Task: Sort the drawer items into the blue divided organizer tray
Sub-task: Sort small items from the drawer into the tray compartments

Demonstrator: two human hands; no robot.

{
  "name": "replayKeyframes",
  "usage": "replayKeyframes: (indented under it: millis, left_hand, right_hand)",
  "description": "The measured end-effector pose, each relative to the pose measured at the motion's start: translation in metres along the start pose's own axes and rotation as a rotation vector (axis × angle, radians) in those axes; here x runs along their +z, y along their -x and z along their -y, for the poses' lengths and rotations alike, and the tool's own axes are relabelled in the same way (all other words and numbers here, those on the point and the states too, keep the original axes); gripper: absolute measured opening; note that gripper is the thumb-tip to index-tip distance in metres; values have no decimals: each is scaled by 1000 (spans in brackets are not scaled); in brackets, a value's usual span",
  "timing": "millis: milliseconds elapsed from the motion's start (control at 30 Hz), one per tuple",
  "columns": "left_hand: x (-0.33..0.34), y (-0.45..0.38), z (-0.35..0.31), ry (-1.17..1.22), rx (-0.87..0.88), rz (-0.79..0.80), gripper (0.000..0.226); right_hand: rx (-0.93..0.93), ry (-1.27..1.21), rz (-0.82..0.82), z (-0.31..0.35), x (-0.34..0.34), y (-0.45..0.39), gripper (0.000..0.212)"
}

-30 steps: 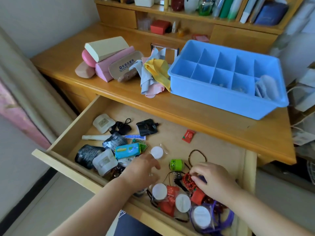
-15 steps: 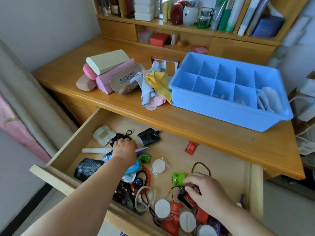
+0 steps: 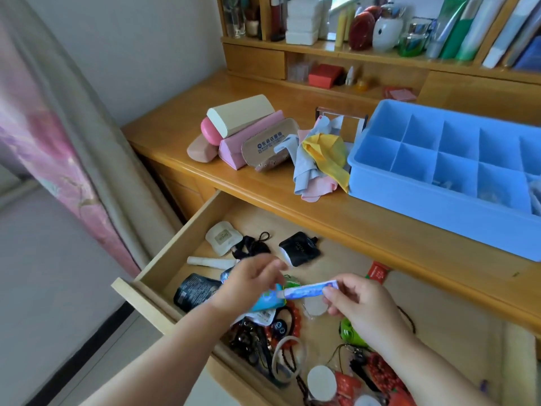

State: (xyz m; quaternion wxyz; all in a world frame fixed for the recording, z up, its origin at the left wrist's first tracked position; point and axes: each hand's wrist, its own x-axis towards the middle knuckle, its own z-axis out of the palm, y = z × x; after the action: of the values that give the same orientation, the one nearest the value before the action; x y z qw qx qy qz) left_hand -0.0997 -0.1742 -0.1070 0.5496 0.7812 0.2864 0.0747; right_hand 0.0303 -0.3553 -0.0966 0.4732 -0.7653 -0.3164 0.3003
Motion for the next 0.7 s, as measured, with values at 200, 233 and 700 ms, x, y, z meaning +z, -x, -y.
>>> replayKeyframes:
  millis: [200,233,700]
  left_hand:
    - [-72,-39,58,-948,-339,-134,42]
    - [-77,-41,66,-1008,-376,-86,44]
    - [-67,-25,29,-944,-171,-279,11]
  right_hand:
    - [-255,131,-309,27,-55,11,11]
    - [-318,144,-429,34,-72,12,8]
    - [-356,838,-817,63,-197,-45,16]
